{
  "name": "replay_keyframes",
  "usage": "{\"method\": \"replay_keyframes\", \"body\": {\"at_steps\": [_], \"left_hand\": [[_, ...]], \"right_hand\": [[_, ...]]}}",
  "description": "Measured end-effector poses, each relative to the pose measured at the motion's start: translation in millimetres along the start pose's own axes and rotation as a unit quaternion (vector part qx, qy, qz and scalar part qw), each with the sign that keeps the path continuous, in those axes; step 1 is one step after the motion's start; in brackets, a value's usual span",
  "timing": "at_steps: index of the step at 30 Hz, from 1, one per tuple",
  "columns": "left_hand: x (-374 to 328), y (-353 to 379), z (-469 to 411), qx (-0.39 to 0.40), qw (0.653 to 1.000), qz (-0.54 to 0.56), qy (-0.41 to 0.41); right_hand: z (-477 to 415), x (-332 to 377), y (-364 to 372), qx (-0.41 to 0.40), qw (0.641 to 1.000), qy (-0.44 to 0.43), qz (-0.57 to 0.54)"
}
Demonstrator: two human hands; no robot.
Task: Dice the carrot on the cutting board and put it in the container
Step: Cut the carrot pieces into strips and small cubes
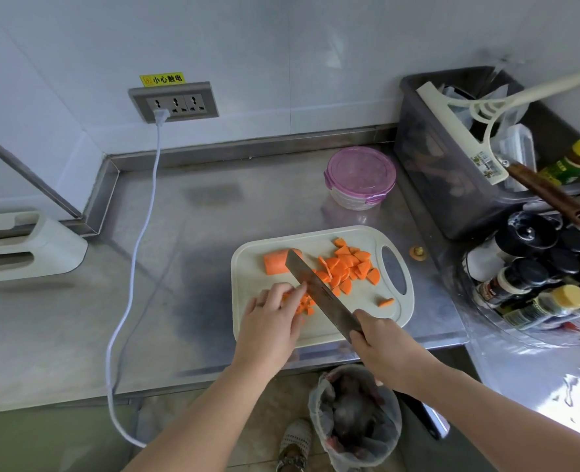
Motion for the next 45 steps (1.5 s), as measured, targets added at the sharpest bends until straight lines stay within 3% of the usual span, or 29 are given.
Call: {"method": "replay_keyframes", "body": {"at_steps": [6, 10, 13, 15, 20, 24, 29, 31, 35, 41, 45], "left_hand": [[3.7, 5.6, 11.4, 0.025, 0.998, -0.047, 0.013], [18.0, -1.3, 16.8, 0.051, 0.996, 0.013, -0.073], [26.1, -1.0, 18.4, 0.122, 0.974, 0.081, -0.171], [28.3, 1.9, 16.8, 0.127, 0.966, 0.108, -0.196], [24.4, 6.4, -1.7, 0.1, 0.959, 0.153, -0.218], [35.7, -1.8, -4.6, -0.007, 0.942, 0.196, -0.273], [50.1, -5.6, -9.3, 0.159, 0.958, 0.116, -0.211], [50.7, -5.3, -11.5, 0.175, 0.959, 0.107, -0.197], [55.4, -2.9, -10.9, 0.135, 0.949, 0.166, -0.232], [66.1, -12.5, -5.8, -0.006, 0.911, 0.258, -0.323], [68.1, -17.1, 1.3, -0.035, 0.893, 0.284, -0.346]], "right_hand": [[2.7, 5.4, -7.8, 0.008, 0.999, 0.014, -0.033], [3.1, 1.0, -11.5, -0.023, 1.0, -0.007, 0.015], [-0.9, -8.0, -10.4, -0.036, 0.998, -0.016, 0.044], [-2.7, -13.6, -9.4, -0.041, 0.997, -0.023, 0.067], [-4.8, -23.3, -11.3, -0.053, 0.992, -0.031, 0.11], [-4.8, -31.8, -15.2, -0.052, 0.992, -0.037, 0.11], [-3.8, -37.2, -21.9, -0.025, 0.979, -0.085, 0.184], [-4.4, -36.5, -23.4, -0.018, 0.97, -0.094, 0.225], [-12.8, -35.2, -22.1, -0.012, 0.961, -0.087, 0.264], [-36.3, -24.8, -27.0, -0.028, 0.964, -0.075, 0.253], [-53.7, -15.4, -27.7, -0.037, 0.973, -0.069, 0.217]]}}
Point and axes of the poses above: each hand's wrist, its own z-axis away from the middle knuckle, its own y-axis out of the palm, x = y × z, the point moved 1 cm from there along -z, towards the middle knuckle, and after that the axes turned 12 degrees about y, right-handed, at the moved point
